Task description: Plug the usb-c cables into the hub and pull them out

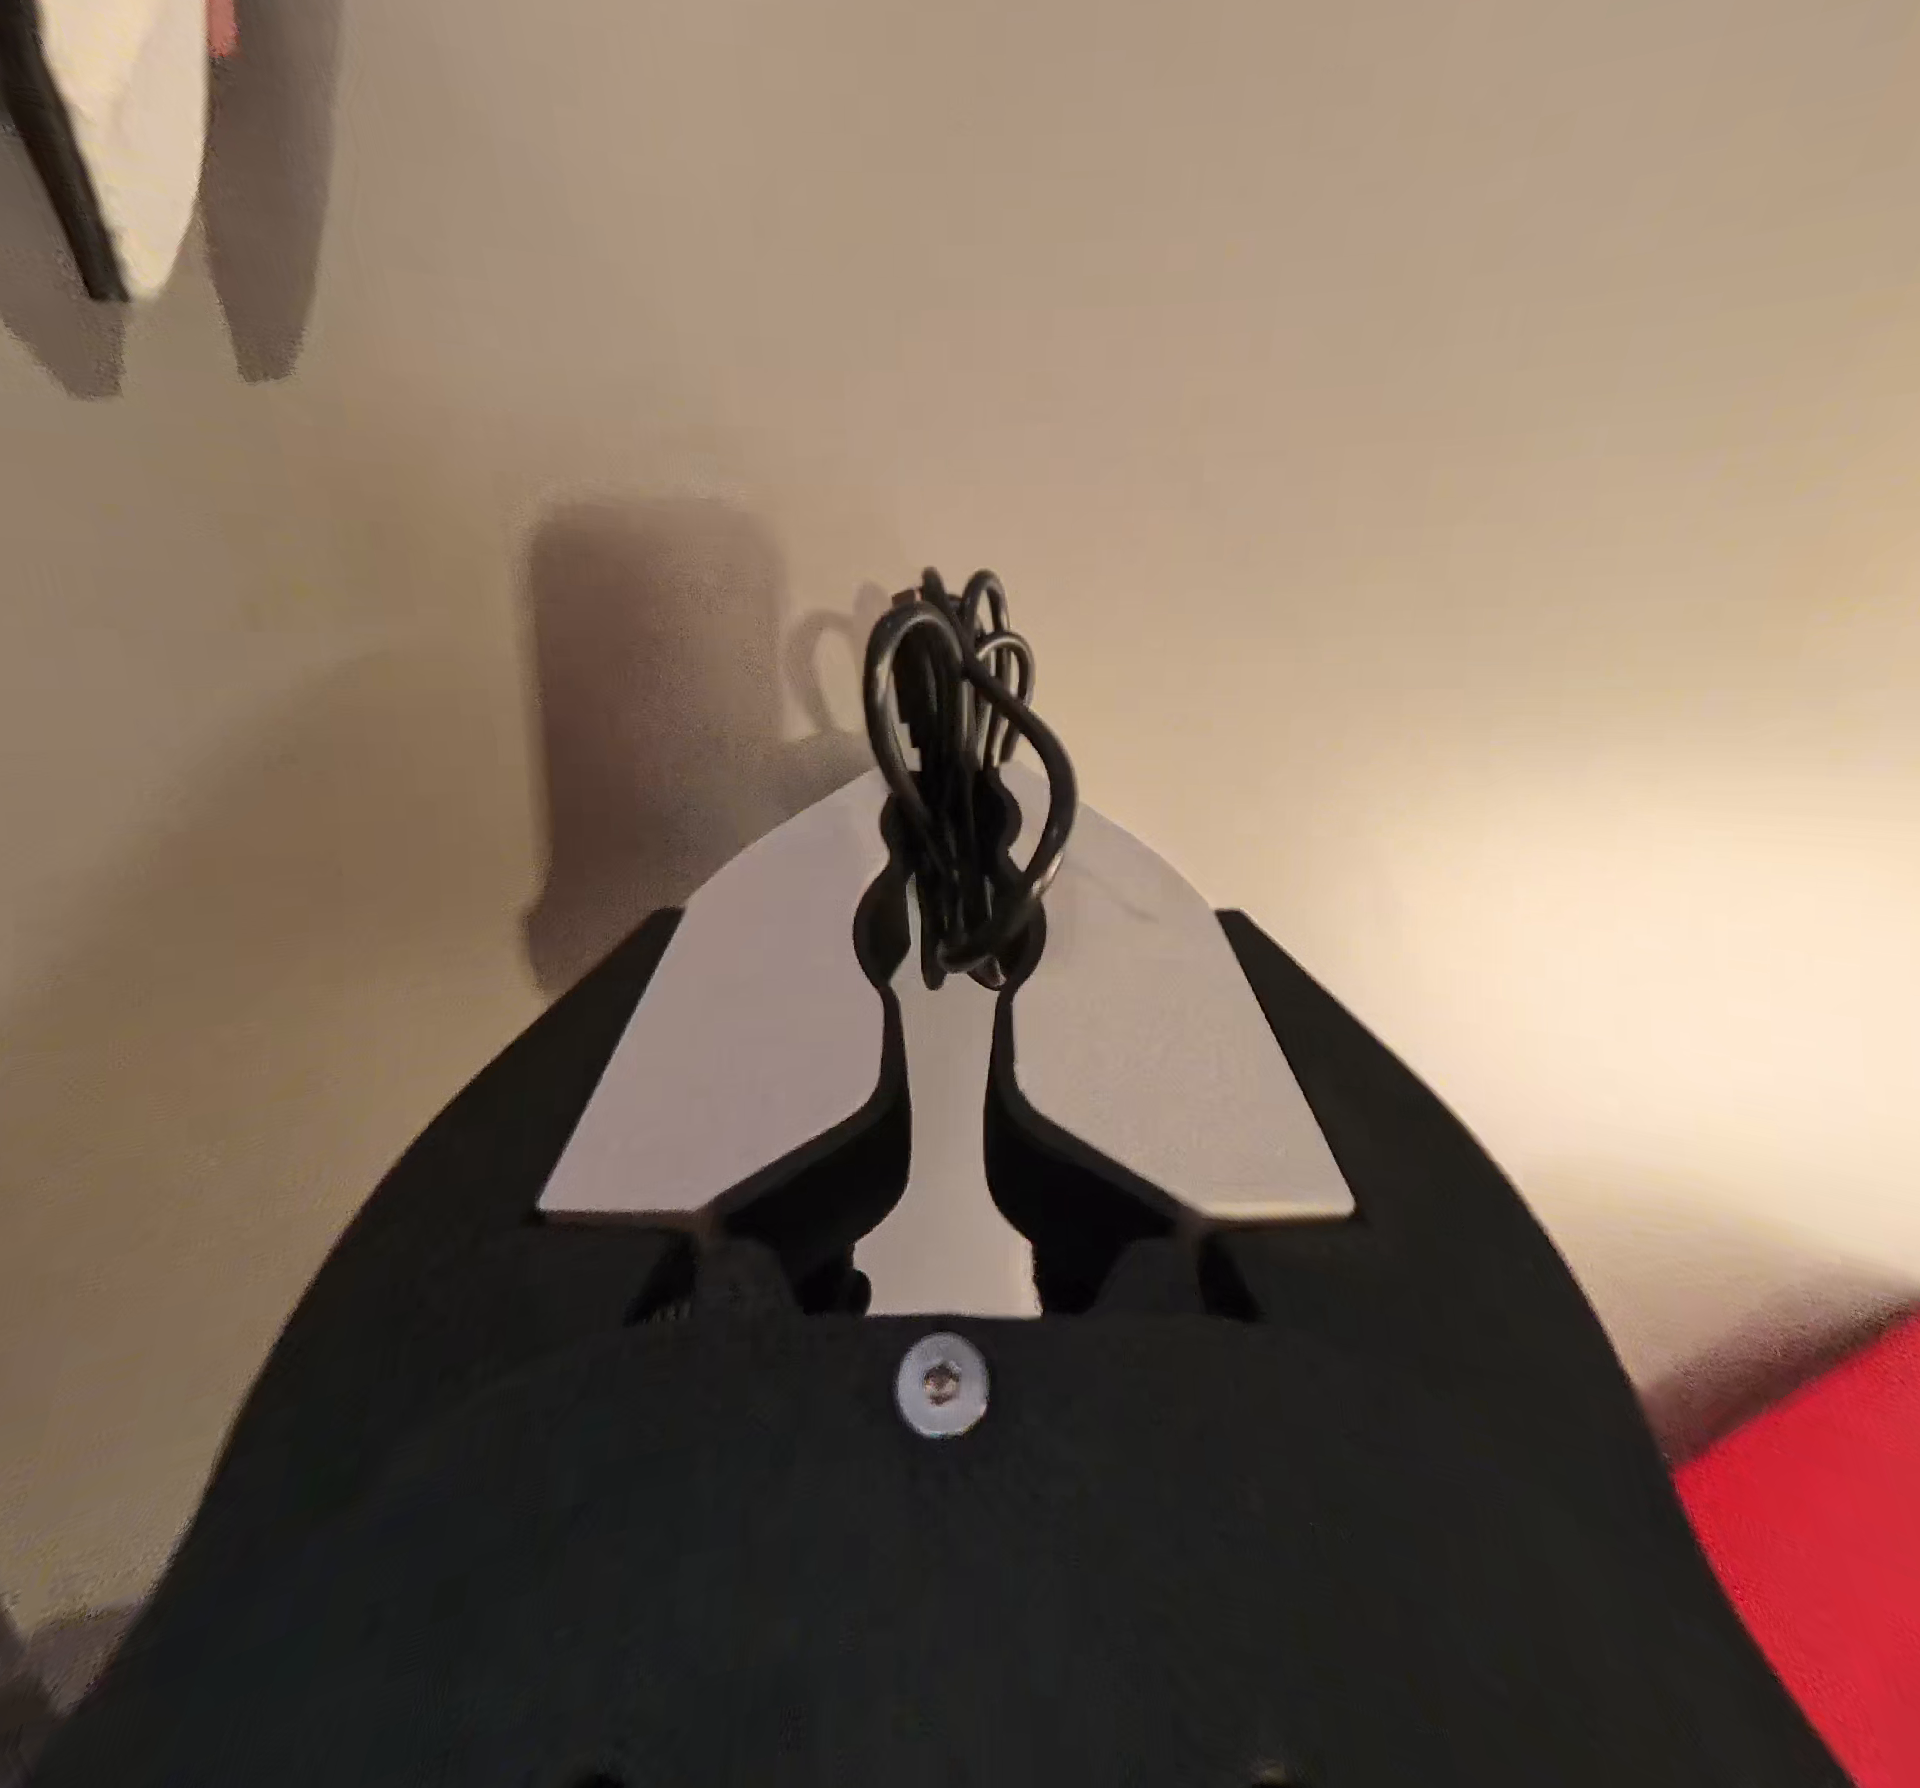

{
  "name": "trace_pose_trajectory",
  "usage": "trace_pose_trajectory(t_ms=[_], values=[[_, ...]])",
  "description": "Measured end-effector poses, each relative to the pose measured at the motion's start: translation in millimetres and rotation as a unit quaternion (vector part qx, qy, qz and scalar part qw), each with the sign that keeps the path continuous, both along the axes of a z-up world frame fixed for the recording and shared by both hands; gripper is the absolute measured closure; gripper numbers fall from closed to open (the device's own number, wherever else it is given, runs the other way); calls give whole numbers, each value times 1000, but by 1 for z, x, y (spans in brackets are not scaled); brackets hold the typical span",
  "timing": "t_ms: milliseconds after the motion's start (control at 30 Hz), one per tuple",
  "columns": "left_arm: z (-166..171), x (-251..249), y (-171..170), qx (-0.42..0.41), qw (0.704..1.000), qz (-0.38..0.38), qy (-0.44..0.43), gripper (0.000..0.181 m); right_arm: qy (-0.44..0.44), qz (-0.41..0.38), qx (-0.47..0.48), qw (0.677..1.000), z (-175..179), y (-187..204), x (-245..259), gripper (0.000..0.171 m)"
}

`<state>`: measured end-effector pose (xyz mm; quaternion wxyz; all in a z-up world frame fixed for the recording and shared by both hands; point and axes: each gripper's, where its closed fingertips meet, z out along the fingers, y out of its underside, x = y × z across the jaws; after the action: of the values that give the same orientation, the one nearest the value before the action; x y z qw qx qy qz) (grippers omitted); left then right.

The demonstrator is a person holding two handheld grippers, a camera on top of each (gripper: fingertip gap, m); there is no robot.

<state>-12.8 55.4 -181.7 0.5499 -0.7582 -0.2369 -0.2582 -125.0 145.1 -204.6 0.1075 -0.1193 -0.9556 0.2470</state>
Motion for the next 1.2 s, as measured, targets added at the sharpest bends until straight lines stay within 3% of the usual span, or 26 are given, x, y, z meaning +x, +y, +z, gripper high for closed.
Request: trace_pose_trajectory(t_ms=[100, 300, 467, 533, 700, 800, 1000, 1200], values=[[5, -5, -3, 16, 1000, 20, 3, 154, 41, -83, -23, 995, 38, 53, -16, 161], [2, -6, -2, 10, 1000, 17, -7, 154, 132, -260, 4, 957, 114, 217, -56, 161], [0, -3, 1, -2, 1000, 7, -1, 154, 123, -335, 62, 932, 99, 304, -66, 157], [1, -3, 0, 0, 1000, 13, 6, 154, 128, -346, 98, 924, 89, 313, -65, 141], [9, -10, -1, 18, 998, 51, 37, 150, 149, -342, 84, 924, 90, 262, -60, 127], [30, -19, 2, 84, 990, 97, 56, 141, 167, -328, 71, 927, 92, 211, -60, 125], [81, -41, 11, 247, 948, 191, 63, 127, 149, -261, -15, 954, 79, 74, -56, 124], [104, -55, 11, 366, 895, 252, 38, 120, 113, -223, -105, 963, 71, -21, -45, 126]])
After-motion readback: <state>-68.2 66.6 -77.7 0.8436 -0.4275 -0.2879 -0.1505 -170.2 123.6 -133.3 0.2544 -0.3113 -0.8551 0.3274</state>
